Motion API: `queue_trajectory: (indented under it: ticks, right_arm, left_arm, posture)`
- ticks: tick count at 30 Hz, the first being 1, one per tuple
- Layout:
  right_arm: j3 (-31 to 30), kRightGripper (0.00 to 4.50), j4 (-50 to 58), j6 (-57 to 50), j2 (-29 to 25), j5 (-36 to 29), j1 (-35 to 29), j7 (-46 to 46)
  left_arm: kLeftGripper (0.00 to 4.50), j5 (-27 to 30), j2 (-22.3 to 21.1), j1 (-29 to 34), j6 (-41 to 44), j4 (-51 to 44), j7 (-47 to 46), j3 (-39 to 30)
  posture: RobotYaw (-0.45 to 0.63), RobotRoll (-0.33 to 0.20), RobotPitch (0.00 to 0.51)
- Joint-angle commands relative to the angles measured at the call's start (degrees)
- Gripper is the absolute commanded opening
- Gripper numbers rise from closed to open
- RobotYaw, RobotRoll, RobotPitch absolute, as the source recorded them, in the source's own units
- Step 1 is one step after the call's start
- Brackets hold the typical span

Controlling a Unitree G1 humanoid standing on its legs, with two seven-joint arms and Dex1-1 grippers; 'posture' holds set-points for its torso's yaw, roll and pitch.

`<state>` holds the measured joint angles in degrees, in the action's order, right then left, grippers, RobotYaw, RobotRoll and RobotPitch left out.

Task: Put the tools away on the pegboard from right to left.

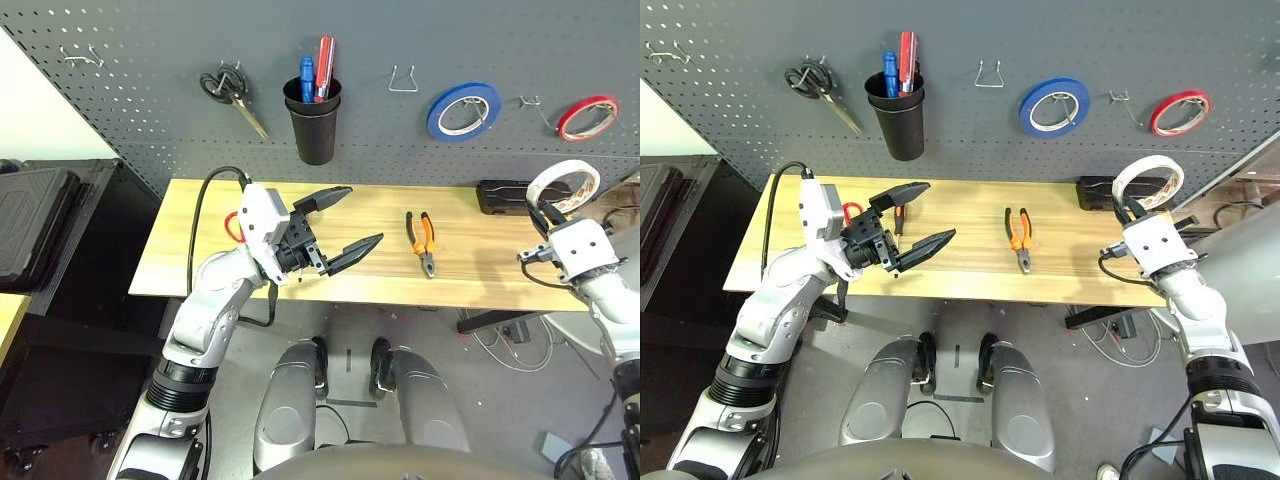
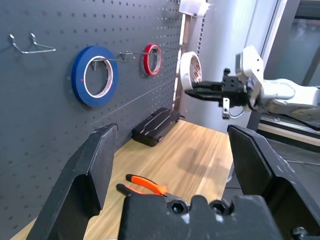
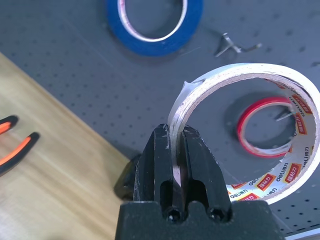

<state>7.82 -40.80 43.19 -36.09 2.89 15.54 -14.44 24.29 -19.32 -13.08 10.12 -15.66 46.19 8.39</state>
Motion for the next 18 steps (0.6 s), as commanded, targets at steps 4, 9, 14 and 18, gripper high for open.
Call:
queue_trajectory:
  ticks: [4,9,14,18]
  right_arm:
    - [0.1,0.04,-3.4,-0.7,-1.0,-0.3,6.3,-1.6]
    - [-1.6,0.04,-8.5,-2.4,-0.6,1.5,13.6,-2.0]
    - [-3.0,0.04,-15.7,-4.4,0.1,3.0,20.2,-1.8]
    - [-4.7,0.04,-21.3,-6.4,0.9,4.9,26.0,-1.3]
  left_arm:
    - [4.5,-0.5,-0.5,0.5,0.5,-1.0,0.6,1.1]
    - [4.5,-0.9,-0.6,0.3,0.6,-1.0,0.4,1.4]
    - [4.5,-1.2,-0.7,0.2,0.6,-1.2,0.0,1.5]
    - [4.5,-1.4,-0.9,0.3,0.8,-1.6,-0.5,1.4]
  posture:
    - [0.13,0.0,0.177]
    - [0.14,0.0,0.179]
    - [0.16,0.0,0.181]
    - [0.17,0.0,0.184]
